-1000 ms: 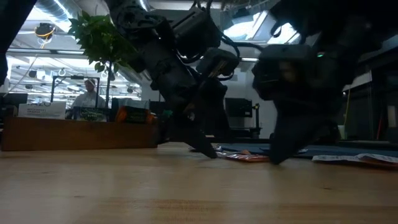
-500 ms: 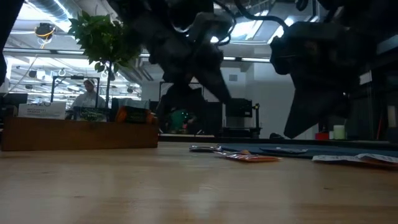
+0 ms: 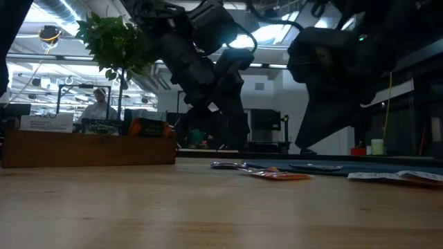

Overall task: Pick & Place Tea
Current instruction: Put the orange tea bag into the right section of the wooden organizer

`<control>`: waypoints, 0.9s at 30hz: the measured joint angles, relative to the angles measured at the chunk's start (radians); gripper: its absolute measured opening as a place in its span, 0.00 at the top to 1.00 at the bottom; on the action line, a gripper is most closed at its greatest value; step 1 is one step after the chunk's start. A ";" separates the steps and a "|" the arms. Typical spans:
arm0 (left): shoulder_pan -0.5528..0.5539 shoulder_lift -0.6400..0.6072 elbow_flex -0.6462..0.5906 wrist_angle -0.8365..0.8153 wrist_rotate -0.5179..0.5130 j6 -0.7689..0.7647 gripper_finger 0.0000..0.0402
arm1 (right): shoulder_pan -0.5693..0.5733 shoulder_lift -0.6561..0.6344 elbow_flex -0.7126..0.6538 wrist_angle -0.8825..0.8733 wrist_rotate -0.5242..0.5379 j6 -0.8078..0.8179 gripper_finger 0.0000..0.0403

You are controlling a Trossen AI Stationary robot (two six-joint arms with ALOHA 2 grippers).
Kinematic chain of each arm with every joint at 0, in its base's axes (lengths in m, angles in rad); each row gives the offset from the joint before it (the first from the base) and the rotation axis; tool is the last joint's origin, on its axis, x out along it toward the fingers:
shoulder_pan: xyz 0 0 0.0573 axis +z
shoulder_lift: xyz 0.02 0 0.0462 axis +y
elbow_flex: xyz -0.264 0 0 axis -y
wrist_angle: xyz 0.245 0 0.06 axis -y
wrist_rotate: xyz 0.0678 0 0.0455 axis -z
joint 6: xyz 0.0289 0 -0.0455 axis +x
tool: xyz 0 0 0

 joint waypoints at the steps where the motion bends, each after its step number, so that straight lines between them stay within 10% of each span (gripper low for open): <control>1: -0.002 0.001 0.000 -0.002 0.003 0.000 0.58 | -0.008 0.009 0.000 0.016 0.000 -0.003 1.00; 27: -0.055 0.070 -0.004 0.020 0.050 -0.071 0.58 | -0.034 0.156 0.003 0.195 -0.104 -0.086 1.00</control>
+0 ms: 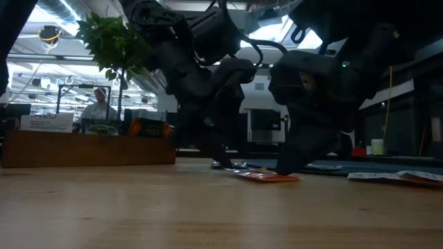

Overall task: Pick & Place Tea
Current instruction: Put the orange tea bag into the right section of the wooden organizer

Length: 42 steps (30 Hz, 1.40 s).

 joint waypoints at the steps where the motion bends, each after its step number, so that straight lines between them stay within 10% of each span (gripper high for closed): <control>1: -0.004 0.000 0.000 -0.009 -0.007 0.000 0.58 | 0.000 0.000 -0.001 0.003 0.001 -0.008 1.00; 22: -0.023 0.068 0.004 0.053 0.083 -0.105 0.59 | -0.003 0.002 -0.002 0.011 0.028 -0.017 1.00; 42: -0.035 0.071 0.001 0.044 0.095 -0.116 0.99 | -0.034 0.003 -0.003 0.031 0.000 -0.011 0.98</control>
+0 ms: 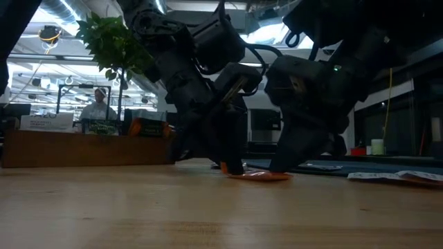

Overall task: Pick & Place Tea
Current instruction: Put the orange tea bag into the right section of the wooden organizer

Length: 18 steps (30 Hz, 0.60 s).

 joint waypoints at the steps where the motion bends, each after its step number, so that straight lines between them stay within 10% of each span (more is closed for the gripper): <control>1: 0.001 -0.003 0.000 -0.001 0.003 0.000 0.99 | 0.000 0.000 0.000 0.005 -0.016 0.008 0.97; 18: -0.066 -0.105 -0.002 -0.104 -0.075 0.020 1.00 | 0.056 -0.160 -0.001 -0.029 -0.115 0.112 0.93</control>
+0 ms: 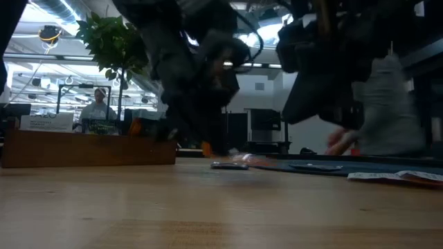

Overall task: Pick & Place Tea
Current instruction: Put the orange tea bag into the right section of the wooden organizer

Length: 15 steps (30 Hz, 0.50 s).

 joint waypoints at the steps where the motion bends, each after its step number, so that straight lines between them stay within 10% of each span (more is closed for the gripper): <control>1: -0.006 -0.007 0.003 0.003 -0.010 0.000 1.00 | 0.003 -0.013 0.000 -0.017 0.000 0.008 0.93; 15: -0.064 -0.199 0.054 -0.353 -0.278 0.124 1.00 | 0.023 -0.065 0.000 -0.146 0.002 0.017 0.93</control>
